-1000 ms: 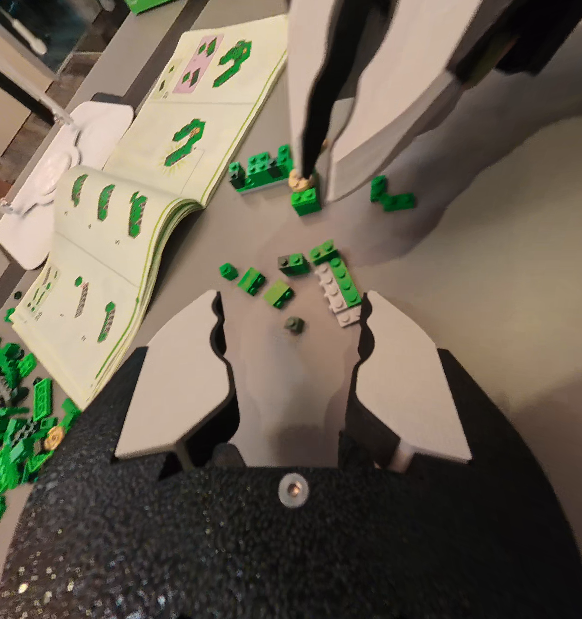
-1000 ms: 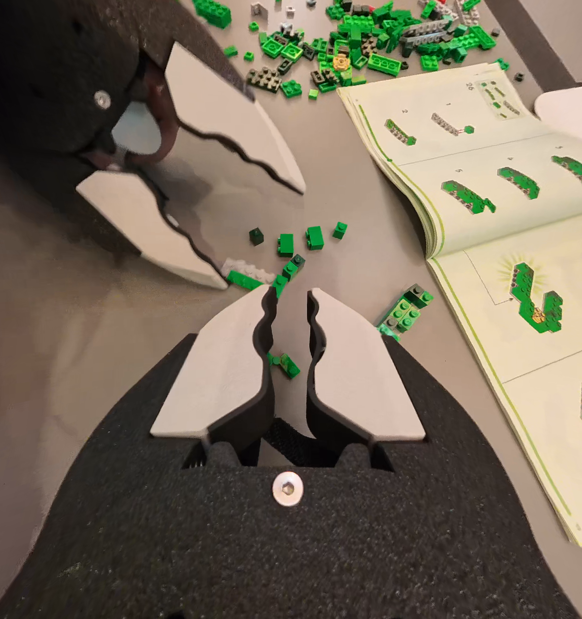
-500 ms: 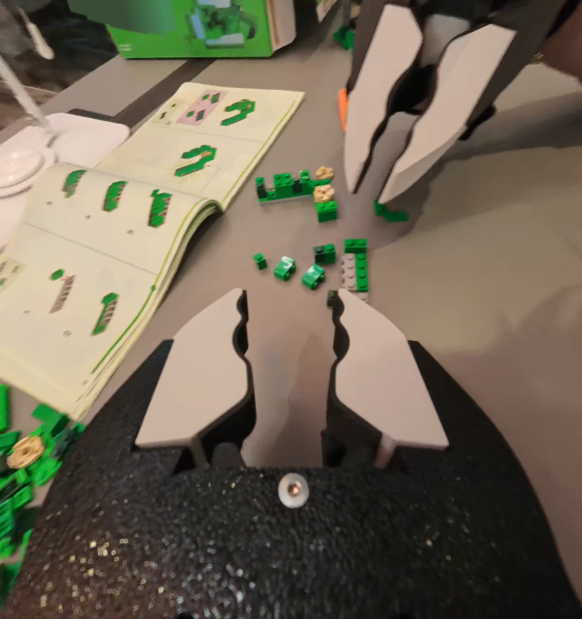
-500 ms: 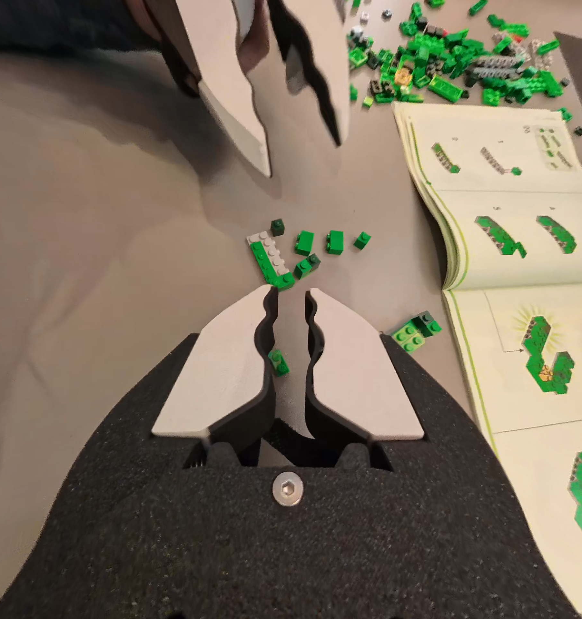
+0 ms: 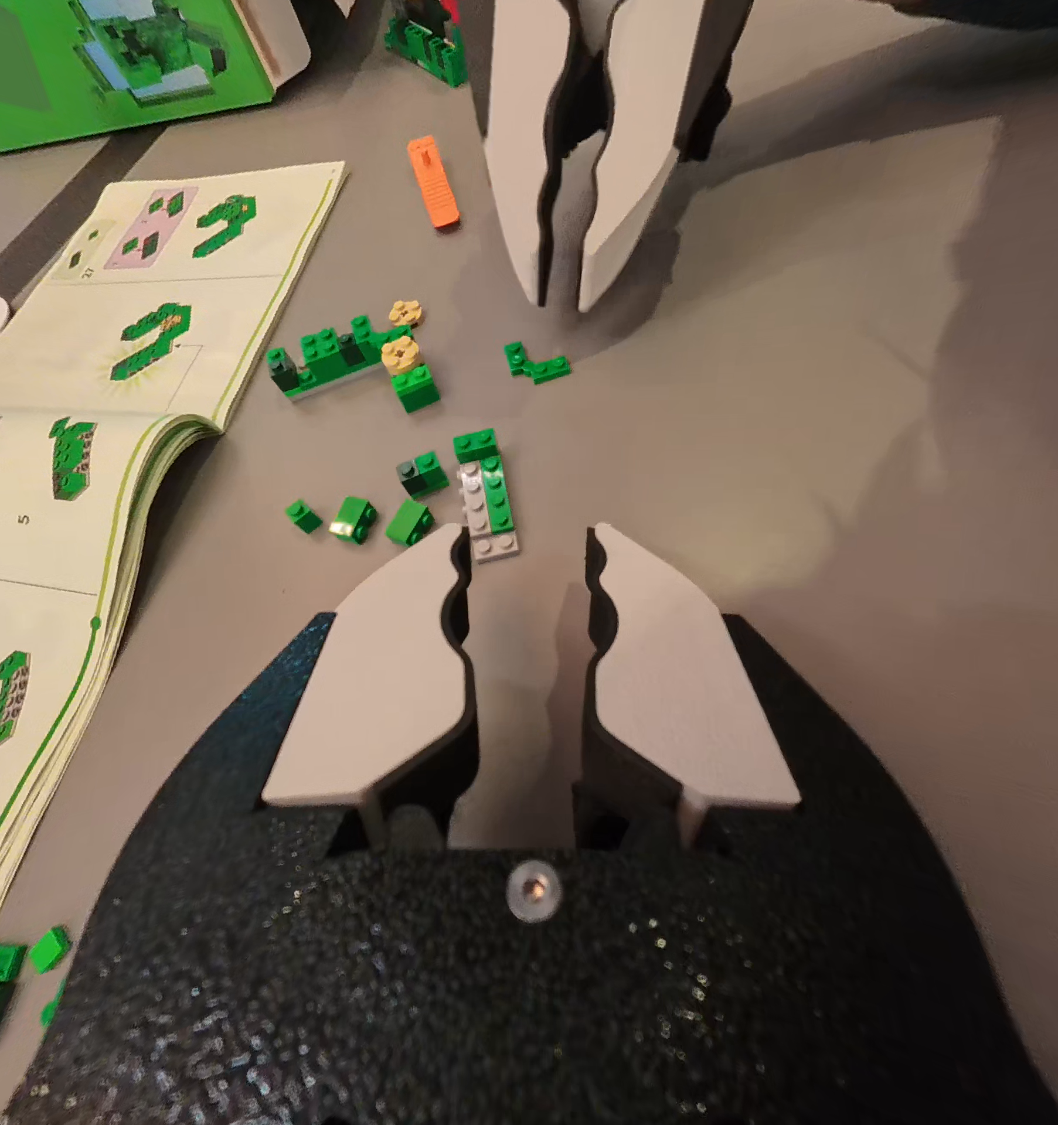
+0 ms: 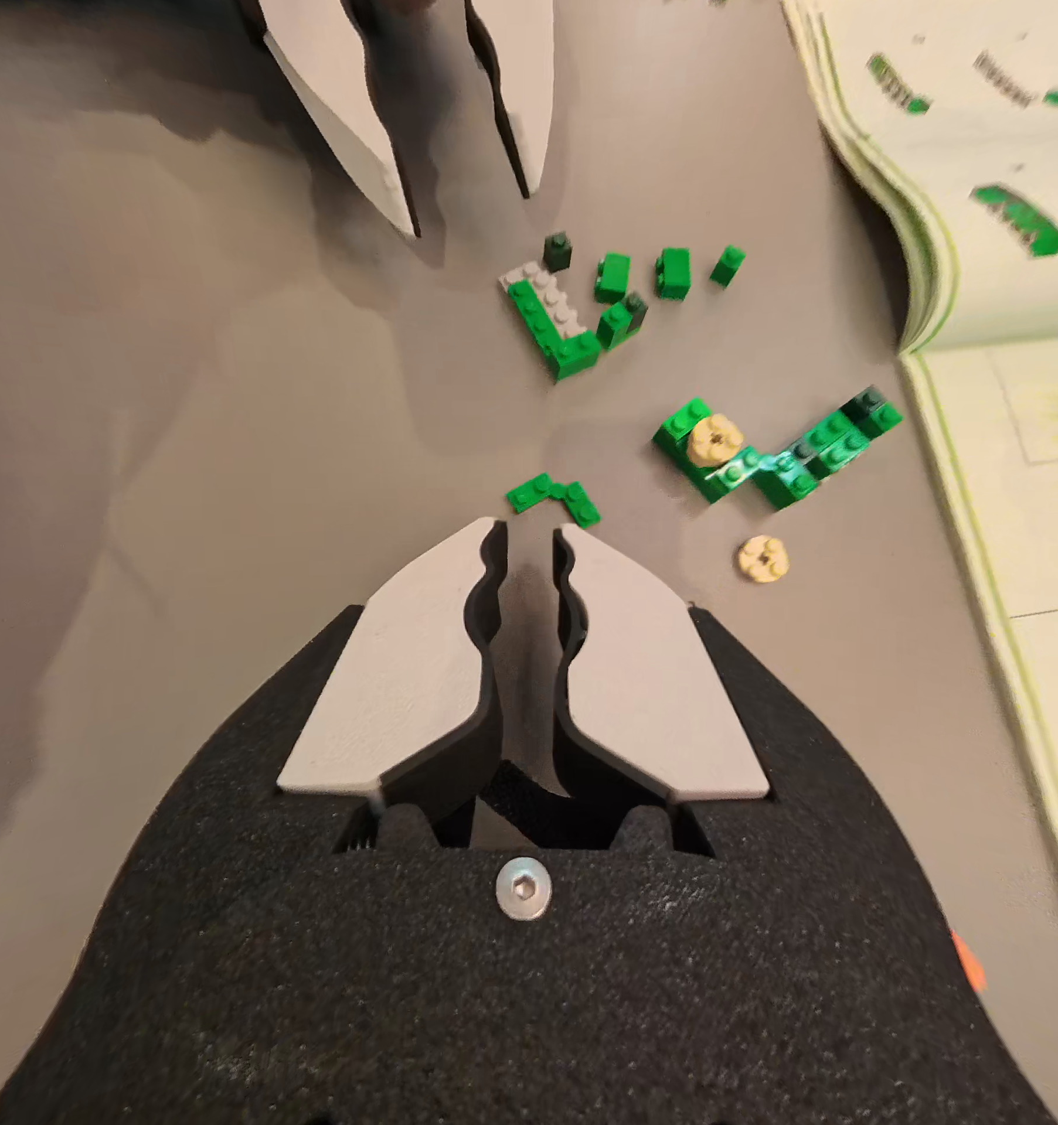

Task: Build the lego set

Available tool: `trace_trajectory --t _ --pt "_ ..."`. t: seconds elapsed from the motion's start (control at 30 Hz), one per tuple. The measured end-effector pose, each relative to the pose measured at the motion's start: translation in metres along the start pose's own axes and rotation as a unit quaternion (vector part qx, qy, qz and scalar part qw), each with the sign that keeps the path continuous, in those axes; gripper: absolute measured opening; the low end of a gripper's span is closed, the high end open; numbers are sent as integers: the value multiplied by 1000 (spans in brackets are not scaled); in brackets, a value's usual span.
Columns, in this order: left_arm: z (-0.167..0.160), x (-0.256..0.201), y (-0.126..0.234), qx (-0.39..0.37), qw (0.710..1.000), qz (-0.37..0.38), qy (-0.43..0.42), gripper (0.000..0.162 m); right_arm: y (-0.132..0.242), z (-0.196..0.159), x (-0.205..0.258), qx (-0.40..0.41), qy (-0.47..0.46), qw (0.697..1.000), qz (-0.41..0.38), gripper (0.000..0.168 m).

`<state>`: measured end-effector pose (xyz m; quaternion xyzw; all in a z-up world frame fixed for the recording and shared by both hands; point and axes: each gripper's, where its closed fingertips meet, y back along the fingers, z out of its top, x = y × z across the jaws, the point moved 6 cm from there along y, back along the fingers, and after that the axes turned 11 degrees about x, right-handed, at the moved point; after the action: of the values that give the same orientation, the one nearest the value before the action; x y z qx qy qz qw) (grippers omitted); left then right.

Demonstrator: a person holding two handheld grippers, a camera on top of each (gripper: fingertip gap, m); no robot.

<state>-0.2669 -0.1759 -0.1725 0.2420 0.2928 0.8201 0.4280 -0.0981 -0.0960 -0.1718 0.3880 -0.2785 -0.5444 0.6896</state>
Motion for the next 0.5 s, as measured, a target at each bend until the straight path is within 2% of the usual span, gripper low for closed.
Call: trace_trajectory --t 0.03,0.27,0.5 --pt "0 0 -1 0 1000 1 1 35 -3 -1 2 4 -19 1000 3 13" --pt "2 -1 4 -30 999 21 7 34 -12 -7 11 -9 -52 998 -19 13" --pt "-5 14 15 -54 994 92 26 34 -13 1 8 -18 -35 999 -16 15"
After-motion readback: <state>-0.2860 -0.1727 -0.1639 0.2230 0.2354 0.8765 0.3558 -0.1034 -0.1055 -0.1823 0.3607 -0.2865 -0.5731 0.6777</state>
